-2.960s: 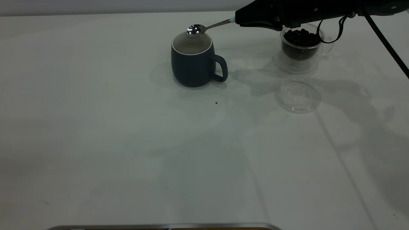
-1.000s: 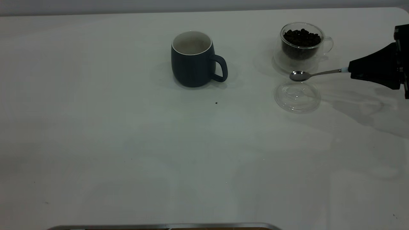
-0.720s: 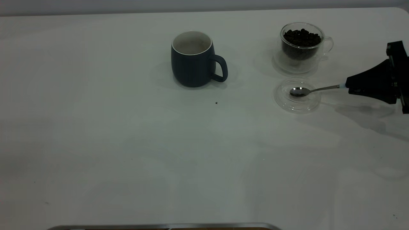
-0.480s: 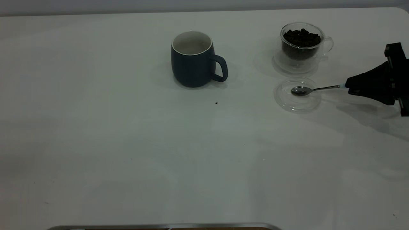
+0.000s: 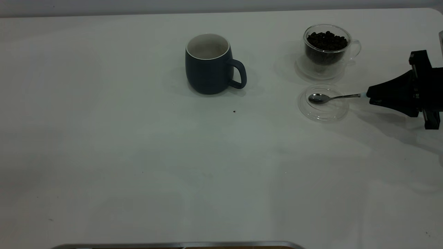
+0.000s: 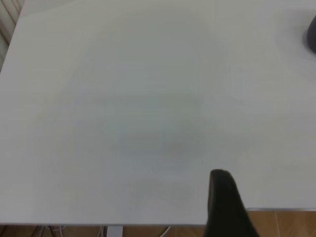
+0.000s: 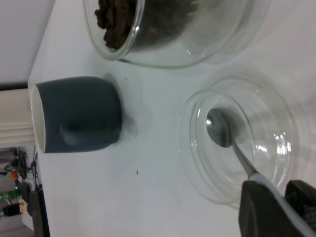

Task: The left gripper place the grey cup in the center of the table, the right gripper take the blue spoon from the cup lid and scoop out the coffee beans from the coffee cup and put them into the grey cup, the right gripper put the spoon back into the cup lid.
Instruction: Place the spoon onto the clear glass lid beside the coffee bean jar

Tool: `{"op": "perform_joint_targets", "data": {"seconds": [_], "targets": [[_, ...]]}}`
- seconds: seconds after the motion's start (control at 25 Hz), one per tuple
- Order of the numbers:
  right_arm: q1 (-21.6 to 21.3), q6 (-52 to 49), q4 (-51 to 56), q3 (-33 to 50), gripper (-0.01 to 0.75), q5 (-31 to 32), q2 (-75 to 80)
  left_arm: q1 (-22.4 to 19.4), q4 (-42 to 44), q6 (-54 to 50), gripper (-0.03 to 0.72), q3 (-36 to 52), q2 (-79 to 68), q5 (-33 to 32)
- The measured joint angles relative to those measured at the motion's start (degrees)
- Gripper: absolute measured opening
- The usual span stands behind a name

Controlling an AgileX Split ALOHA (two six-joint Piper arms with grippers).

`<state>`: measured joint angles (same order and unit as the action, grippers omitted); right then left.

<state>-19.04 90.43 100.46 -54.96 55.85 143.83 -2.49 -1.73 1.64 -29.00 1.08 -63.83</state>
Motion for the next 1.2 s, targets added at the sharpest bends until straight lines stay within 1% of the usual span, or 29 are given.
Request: {"op": "perform_joint_targets", "data": {"seconds": [0.32,0.48,0.64,1.08,1.16,1.2], "targets": [[2.3,2.8,2.3,0.0,0.120,0.1,0.5,0.0,0.0,0.0,0.507,0.0,0.0,0.0],[2.5,3.0,2.3,0.0,0.153,-0.6,0.5,0.0,0.0,0.0,0.507,0.0,0.0,0.0],[2.5,3.2,2.3,0.0,0.251,-2.8,0.5,0.0,0.0,0.0,0.507,0.0,0.0,0.0],[2.5,3.2,2.3,0.0,0.571,-3.6,0.5,0.0,0.0,0.1,0.507,0.0,0.0,0.0],[2.5,3.5,2.3,0.0,0.612,-5.0,0.5,0.0,0.0,0.1,0.507,0.0,0.0,0.0],[2.5,3.8,2.3,0.0,0.620,-6.2,0.3,0.0,0.0,0.1,0.507,0.0,0.0,0.0]]}}
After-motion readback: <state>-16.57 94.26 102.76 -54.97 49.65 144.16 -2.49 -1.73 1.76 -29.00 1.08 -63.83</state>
